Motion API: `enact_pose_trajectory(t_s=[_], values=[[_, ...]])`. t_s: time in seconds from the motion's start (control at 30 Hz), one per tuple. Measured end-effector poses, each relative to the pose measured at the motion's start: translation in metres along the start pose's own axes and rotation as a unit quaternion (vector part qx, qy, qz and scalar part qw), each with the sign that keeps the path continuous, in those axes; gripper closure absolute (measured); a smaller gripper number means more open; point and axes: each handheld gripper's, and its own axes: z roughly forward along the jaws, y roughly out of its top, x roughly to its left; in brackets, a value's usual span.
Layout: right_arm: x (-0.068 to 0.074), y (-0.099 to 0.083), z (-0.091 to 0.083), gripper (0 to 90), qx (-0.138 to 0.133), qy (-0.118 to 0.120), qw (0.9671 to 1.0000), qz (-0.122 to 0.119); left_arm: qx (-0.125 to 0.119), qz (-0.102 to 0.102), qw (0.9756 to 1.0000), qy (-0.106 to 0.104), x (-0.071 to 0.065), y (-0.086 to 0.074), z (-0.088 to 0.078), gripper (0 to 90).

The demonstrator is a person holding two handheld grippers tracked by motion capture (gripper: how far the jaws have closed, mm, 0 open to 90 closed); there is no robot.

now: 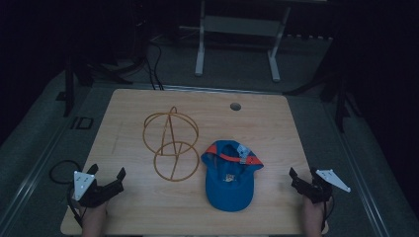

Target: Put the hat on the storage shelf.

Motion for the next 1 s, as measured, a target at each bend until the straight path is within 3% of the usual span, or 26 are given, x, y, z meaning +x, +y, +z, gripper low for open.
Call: enact_pose_trajectory(t_s=[0.27, 0.4, 0.57, 0.67, 0.93, 1.0], values=[[0.000, 0.000, -0.001, 14.0, 0.000, -0.007, 1.0000, 0.006, 0.000, 0.000, 1.0000, -0.002, 0.000, 0.000, 0.000, 3.1], [0.002, 0.000, 0.000, 13.9, 0.006, 0.000, 1.0000, 0.006, 0.001, 0.000, 1.0000, 0.001, 0.000, 0.000, -0.001, 3.2], [0.006, 0.003, 0.002, 13.9, 0.026, 0.029, 0.9991, 0.015, 0.001, -0.002, 1.0000, 0.001, 0.001, 0.000, -0.001, 3.2], [0.009, 0.011, 0.000, 13.9, 0.021, 0.053, 0.9982, 0.021, 0.003, -0.002, 1.0000, 0.000, 0.000, 0.000, 0.000, 3.1], [0.023, 0.038, 0.001, 13.9, 0.021, 0.095, 0.9953, -0.002, -0.002, -0.012, 0.9999, -0.007, 0.000, 0.001, -0.002, 3.1], [0.027, 0.044, 0.003, 13.6, 0.020, 0.120, 0.9925, -0.007, -0.004, -0.011, 0.9999, -0.005, 0.000, 0.001, -0.003, 3.1]])
